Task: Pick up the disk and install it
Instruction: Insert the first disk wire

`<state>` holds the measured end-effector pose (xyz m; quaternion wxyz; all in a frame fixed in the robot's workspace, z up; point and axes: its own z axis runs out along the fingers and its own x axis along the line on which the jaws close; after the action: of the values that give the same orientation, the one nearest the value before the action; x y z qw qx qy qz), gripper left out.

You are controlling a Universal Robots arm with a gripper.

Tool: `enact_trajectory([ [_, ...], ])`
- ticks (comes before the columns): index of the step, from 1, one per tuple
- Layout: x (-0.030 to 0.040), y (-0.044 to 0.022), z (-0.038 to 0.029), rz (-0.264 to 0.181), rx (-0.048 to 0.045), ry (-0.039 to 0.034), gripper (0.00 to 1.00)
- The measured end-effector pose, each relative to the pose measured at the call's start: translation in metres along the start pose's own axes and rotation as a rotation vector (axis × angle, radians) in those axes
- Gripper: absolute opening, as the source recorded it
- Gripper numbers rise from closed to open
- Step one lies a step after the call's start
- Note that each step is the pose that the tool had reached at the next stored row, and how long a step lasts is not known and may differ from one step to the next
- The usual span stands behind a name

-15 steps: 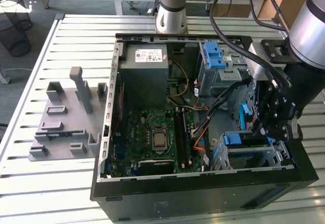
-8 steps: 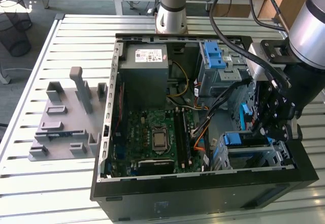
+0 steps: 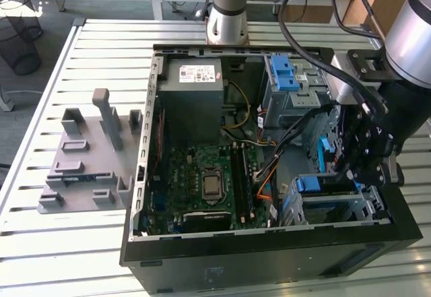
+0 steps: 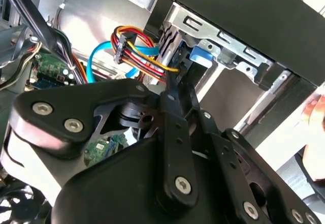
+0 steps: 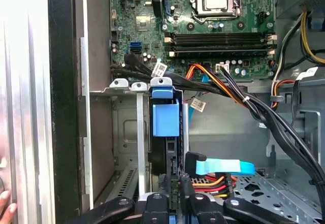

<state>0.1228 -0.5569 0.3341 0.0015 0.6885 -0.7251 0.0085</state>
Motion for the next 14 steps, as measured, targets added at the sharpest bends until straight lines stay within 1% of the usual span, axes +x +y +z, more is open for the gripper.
enact_trajectory([
  [4, 0.0001, -0.0001, -0.0048, 0.000, 0.0000, 0.0000, 0.24],
  [6, 0.0001, -0.0001, -0.0050, 0.000, -0.0001, -0.0003, 0.24],
  [7, 0.0001, -0.0001, -0.0050, 0.000, -0.0001, -0.0004, 0.22],
  [8, 0.0001, -0.0001, -0.0050, 0.000, -0.0001, -0.0002, 0.16],
  [9, 0.0001, -0.0001, -0.0052, 0.000, -0.0001, 0.0000, 0.16],
  [10, 0.0001, -0.0001, -0.0052, 0.000, -0.0001, 0.0000, 0.11],
  [14, 0.0001, -0.0001, -0.0052, 0.000, -0.0001, -0.0001, 0.11],
])
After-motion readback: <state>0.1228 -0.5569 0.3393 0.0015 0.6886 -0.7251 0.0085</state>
